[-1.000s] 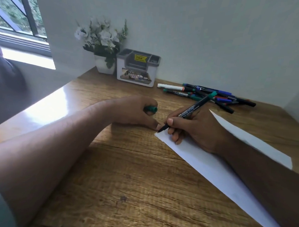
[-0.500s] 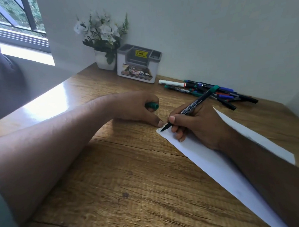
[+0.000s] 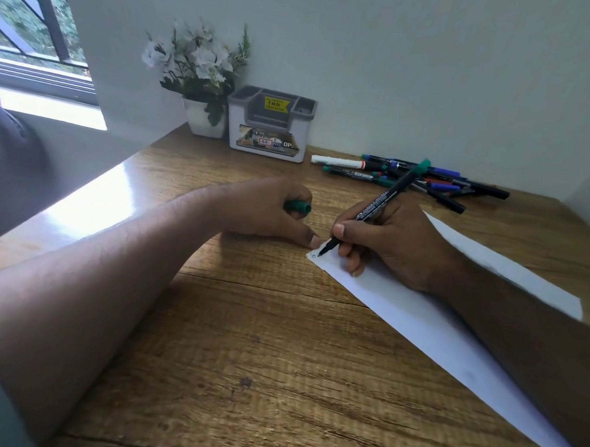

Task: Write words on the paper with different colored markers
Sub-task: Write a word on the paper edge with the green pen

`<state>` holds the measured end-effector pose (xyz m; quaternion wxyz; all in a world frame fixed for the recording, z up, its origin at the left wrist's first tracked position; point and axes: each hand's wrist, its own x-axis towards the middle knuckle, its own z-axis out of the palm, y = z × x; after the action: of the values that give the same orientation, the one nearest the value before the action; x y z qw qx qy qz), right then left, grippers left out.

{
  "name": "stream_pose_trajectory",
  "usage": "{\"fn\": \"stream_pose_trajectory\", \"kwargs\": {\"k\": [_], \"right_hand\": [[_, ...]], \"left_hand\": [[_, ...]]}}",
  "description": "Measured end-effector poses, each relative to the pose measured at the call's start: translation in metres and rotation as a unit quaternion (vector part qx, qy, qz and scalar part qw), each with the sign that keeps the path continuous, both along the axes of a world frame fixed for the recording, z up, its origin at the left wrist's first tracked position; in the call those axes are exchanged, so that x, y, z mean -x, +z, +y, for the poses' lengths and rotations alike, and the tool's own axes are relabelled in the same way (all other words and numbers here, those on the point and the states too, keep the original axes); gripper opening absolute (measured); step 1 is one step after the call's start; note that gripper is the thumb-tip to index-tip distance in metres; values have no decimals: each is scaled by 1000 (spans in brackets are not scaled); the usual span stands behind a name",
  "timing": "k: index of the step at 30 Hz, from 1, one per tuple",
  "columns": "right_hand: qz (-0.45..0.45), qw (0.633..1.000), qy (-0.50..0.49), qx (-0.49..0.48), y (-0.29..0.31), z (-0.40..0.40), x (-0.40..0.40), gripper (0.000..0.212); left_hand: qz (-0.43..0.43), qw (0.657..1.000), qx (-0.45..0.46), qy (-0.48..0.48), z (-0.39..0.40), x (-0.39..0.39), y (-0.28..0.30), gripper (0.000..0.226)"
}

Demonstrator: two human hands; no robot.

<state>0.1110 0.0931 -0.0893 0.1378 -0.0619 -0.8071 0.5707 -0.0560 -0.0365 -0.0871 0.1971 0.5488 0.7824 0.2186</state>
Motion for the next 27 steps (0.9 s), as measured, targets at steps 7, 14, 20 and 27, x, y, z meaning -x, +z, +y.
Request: {"fn": "stream_pose_trajectory", "kwargs": {"k": [7, 14, 20, 27], "right_hand": [[-5, 1000, -2, -7, 0, -1, 0, 8], [-7, 1000, -18, -3, 1, -2, 0, 10], [-7, 1000, -28, -8, 2, -3, -1, 11], [-13, 999, -39, 3, 2, -4, -1, 11]], "left_hand": [[7, 1000, 1, 2, 0, -2, 0, 40], [4, 1000, -2, 1, 0, 0, 0, 39], [4, 1000, 5, 4, 1, 1, 0, 40], [1, 1000, 4, 0, 2, 2, -1, 41]]}}
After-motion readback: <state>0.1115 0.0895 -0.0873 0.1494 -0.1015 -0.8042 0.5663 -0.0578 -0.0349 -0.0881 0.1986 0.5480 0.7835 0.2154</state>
